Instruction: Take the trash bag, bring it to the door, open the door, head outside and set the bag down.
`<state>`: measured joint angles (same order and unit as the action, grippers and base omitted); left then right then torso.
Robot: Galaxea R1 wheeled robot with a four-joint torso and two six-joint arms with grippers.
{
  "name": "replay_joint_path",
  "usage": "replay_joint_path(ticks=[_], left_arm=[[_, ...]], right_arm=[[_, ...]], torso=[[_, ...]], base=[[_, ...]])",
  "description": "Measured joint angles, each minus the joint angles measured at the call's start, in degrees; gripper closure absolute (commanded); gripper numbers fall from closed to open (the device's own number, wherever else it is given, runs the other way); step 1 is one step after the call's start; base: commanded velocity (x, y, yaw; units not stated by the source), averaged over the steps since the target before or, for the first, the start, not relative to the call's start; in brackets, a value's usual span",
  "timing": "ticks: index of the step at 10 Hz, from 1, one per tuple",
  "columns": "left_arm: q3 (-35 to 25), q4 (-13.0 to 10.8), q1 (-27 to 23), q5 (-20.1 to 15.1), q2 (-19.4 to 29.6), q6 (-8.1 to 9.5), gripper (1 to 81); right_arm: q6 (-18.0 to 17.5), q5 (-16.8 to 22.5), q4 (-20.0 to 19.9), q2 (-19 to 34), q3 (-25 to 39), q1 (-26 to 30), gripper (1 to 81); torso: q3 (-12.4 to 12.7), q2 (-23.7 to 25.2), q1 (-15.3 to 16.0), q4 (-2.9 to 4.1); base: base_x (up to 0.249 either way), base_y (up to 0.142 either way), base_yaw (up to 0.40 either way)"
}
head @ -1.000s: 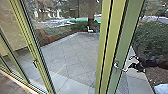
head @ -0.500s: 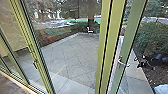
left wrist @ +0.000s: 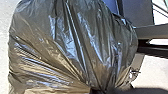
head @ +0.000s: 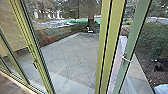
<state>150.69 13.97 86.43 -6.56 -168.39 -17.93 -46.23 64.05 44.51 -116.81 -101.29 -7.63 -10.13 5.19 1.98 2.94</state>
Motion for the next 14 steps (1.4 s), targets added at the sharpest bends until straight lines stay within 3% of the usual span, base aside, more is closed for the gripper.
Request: replay_joint_path(ticks=[1, 4, 7, 9, 14], left_arm=[[0.0, 0.0, 0.0, 0.0, 0.0, 0.0, 81.1], [0.0, 0.2, 0.0, 0.0, 0.0, 0.0, 81.1], [0.0, 0.4, 1.0, 0.2, 0.2, 0.0, 81.1], [0.0, 0.5, 1.4, 0.0, 0.3, 0.02, 81.1], [0.0, 0.5, 1.6, 0.1, 0.0, 0.02, 81.1]], right_arm=[[3.5, 0.6, 3.6, 0.8, 0.0, 0.2, 1.0], [10.2, 0.3, 8.4, 5.8, -0.8, 0.3, 1.0], [14.9, -3.7, 14.1, 10.9, -3.1, -1.3, 1.0], [15.7, -11.5, 17.2, 13.3, -3.6, -3.4, 1.0], [16.2, -26.4, 23.2, 14.4, -19.1, -6.8, 1.0]], torso=[[0.0, 0.0, 0.0, 0.0], [0.0, 0.0, 0.0, 0.02], [0.0, 0.0, 0.0, 0.02], [0.0, 0.0, 0.0, 0.02], [0.0, 0.0, 0.0, 0.02]], base=[[0.0, 0.0, 0.0], [0.0, 0.0, 0.0], [0.0, 0.0, 0.0], [0.0, 0.0, 0.0], [0.0, 0.0, 0.0]])
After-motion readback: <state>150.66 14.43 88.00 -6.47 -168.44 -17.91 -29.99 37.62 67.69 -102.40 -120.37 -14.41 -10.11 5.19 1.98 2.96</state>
